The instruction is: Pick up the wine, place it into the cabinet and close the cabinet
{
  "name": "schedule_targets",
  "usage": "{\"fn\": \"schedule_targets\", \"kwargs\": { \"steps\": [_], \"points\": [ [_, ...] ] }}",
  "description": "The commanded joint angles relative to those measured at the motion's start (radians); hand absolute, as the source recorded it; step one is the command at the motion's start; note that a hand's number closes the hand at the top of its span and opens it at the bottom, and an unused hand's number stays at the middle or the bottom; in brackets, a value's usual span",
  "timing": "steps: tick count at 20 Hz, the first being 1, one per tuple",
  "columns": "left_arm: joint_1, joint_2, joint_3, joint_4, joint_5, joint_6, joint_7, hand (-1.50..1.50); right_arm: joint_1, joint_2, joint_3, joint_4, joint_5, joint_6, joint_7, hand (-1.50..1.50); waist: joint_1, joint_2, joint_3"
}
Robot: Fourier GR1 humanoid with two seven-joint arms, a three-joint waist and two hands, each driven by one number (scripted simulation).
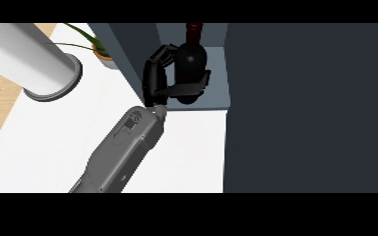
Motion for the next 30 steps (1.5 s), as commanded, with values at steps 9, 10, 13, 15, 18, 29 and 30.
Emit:
{"fn": "schedule_targets", "kwargs": {
  "steps": [9, 10, 13, 15, 18, 29, 30],
  "points": [
    [-0.182, -0.004, 0.094, 0.315, 0.037, -0.019, -0.118, 1.5, 0.067, 0.0, -0.014, -0.131, -0.081, 0.012, 0.023, -1.5, -0.015, 0.004, 0.0],
    [-0.209, 0.0, 0.122, 0.311, 0.003, -0.03, -0.133, 1.5, 0.025, 0.002, 0.016, -0.154, -0.062, -0.02, 0.061, -1.5, -0.01, 0.002, 0.0],
    [-0.247, -0.004, 0.117, 0.373, 0.027, 0.009, -0.198, 1.5, 0.017, -0.001, 0.002, -0.142, -0.067, -0.026, 0.061, -1.5, -0.019, 0.004, 0.0],
    [-0.283, 0.005, 0.15, 0.399, 0.012, -0.004, -0.172, 1.5, 0.1, 0.014, -0.011, -0.096, -0.072, 0.044, -0.048, -1.5, -0.009, 0.003, 0.001],
    [-0.357, 0.013, 0.203, 0.515, 0.016, -0.012, -0.212, 1.5, 0.047, -0.01, -0.011, -0.124, -0.092, 0.011, 0.026, -1.5, -0.023, 0.007, 0.0],
    [-0.377, -0.004, 0.318, 0.629, 0.147, -0.109, -0.307, 1.5, 0.054, 0.05, 0.083, -0.072, 0.006, 0.008, -0.04, -1.5, -0.031, 0.013, -0.001],
    [-0.386, -0.004, 0.329, 0.629, 0.164, -0.129, -0.301, 1.5, 0.039, 0.009, 0.039, -0.096, -0.063, 0.011, 0.011, -1.5, -0.037, 0.013, -0.001]
  ]
}}
